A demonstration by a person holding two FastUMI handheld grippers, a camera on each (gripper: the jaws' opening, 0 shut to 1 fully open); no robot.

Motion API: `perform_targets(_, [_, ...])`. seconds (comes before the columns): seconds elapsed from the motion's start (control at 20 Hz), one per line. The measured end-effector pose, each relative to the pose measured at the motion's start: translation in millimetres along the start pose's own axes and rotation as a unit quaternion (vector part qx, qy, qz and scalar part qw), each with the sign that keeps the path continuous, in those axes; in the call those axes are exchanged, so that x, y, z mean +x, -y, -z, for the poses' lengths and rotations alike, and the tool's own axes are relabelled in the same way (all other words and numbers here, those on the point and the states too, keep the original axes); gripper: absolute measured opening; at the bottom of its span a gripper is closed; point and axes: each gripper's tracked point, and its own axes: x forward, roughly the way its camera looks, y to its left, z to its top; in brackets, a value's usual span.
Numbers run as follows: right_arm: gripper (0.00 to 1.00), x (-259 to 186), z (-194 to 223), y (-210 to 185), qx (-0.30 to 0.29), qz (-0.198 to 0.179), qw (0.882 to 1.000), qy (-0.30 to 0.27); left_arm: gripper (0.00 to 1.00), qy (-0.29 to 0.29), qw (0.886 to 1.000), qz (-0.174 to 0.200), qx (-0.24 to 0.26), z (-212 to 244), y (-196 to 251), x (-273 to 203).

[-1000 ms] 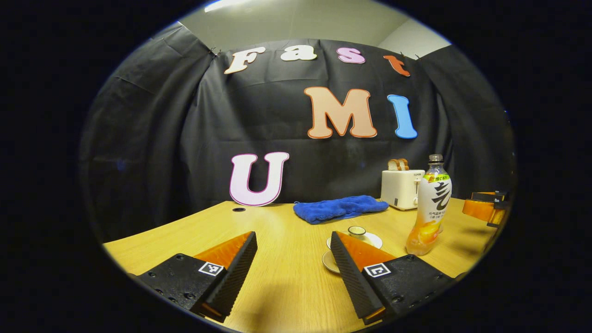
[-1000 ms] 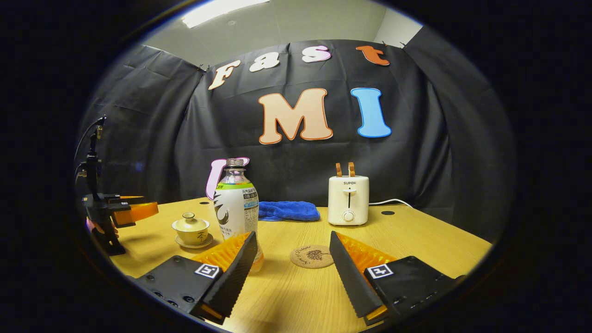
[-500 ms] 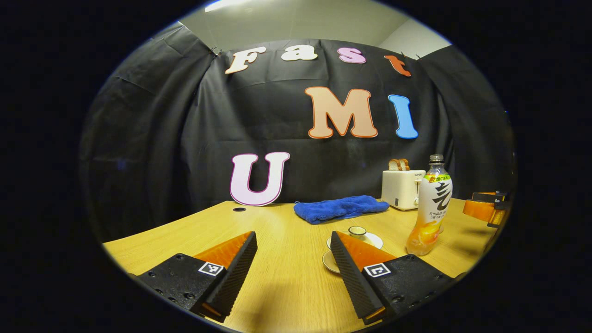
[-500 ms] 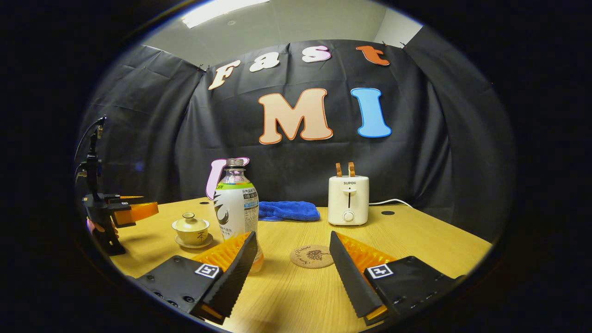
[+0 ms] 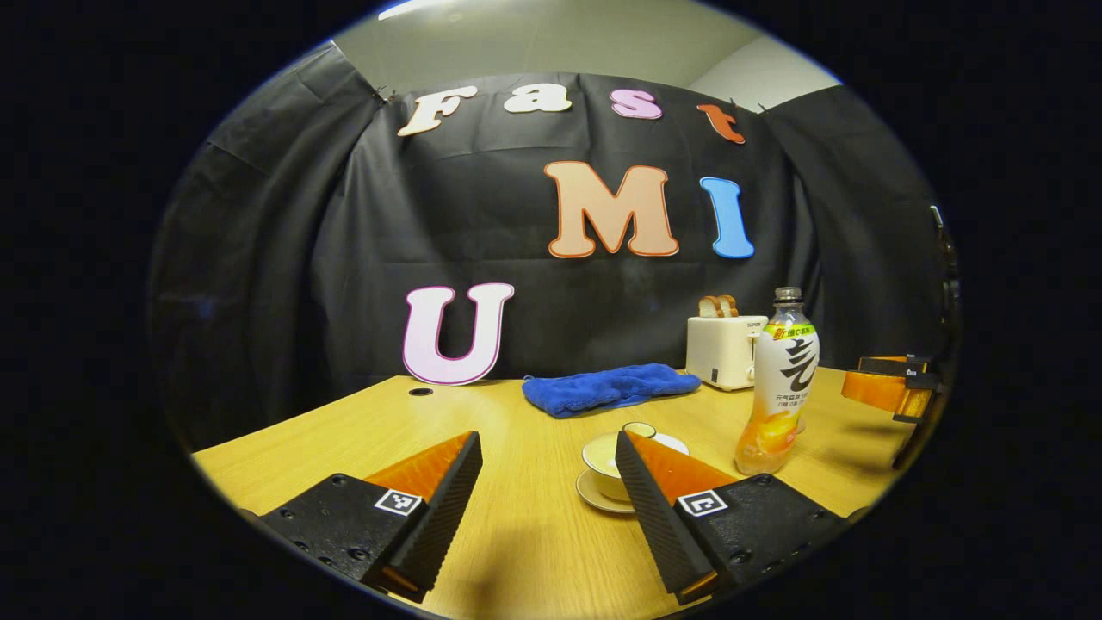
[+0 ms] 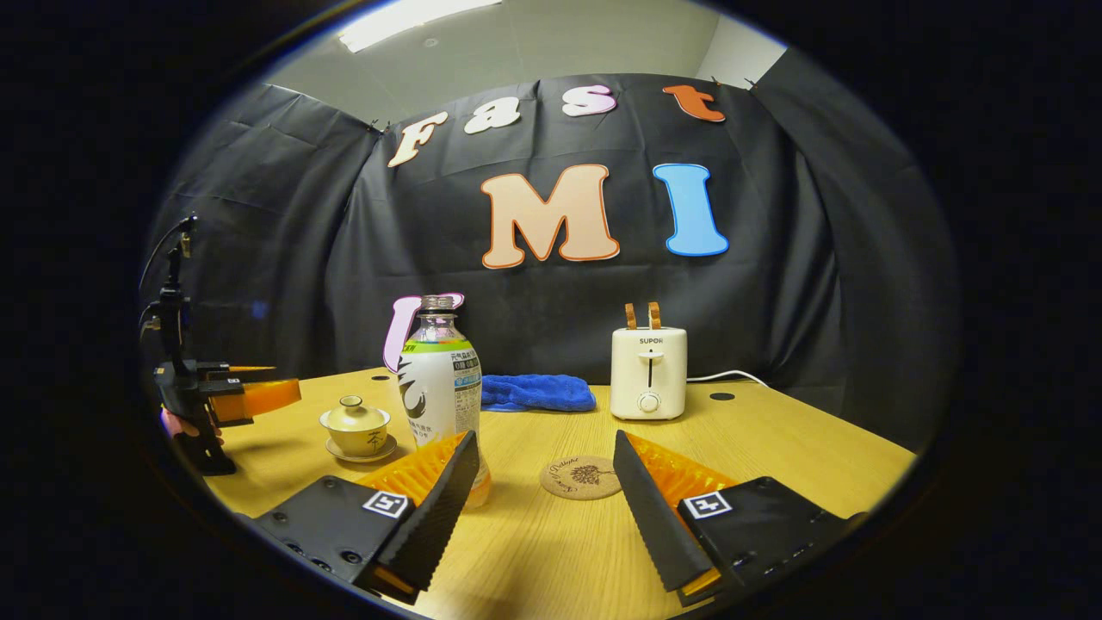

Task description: Open the teacup lid with one hand, grasp the water bottle and pour water into the teacup with the other hand; after pouring, place the water bottle on the coaster and then close the teacup lid.

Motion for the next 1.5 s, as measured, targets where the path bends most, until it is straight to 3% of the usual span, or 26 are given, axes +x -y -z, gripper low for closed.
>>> perform_targets(0.65, [0.95,-0.3,0.0,0.6,0.0,0.0,1.0,0.0,0.9,-0.002,0.997,0.076,-0.002,2.0,42.2,32.4])
perform_targets(0.7, [0.95,-0.3,-0.3,0.1,0.0,0.0,1.0,0.0,0.83,-0.003,0.997,0.081,-0.003,2.0,44.6,36.1])
perform_targets(0.75, [0.99,-0.3,-0.1,0.5,0.0,0.0,1.0,0.0,0.82,-0.005,0.996,0.086,-0.002,2.7,47.8,39.1])
perform_targets(1.1, [0.99,-0.4,-0.5,0.7,0.0,0.0,1.0,0.0,0.74,-0.032,0.993,0.116,0.014,13.9,68.2,57.0])
perform_targets(1.25, [0.95,-0.1,-0.1,0.6,0.0,0.0,1.0,0.0,0.66,-0.047,0.99,0.133,0.028,18.0,76.2,60.4])
perform_targets(1.3, [0.99,-0.3,-0.3,0.7,0.0,0.0,1.0,0.0,0.57,-0.053,0.989,0.137,0.033,20.7,78.4,62.6])
perform_targets(1.35, [0.99,0.2,-0.1,-0.3,0.0,0.0,1.0,0.0,0.61,-0.059,0.988,0.139,0.037,22.5,80.1,63.6])
perform_targets(1.5, [0.95,-0.4,-0.3,0.4,0.0,0.0,1.0,0.0,0.51,-0.07,0.987,0.135,0.048,24.9,79.8,68.1])
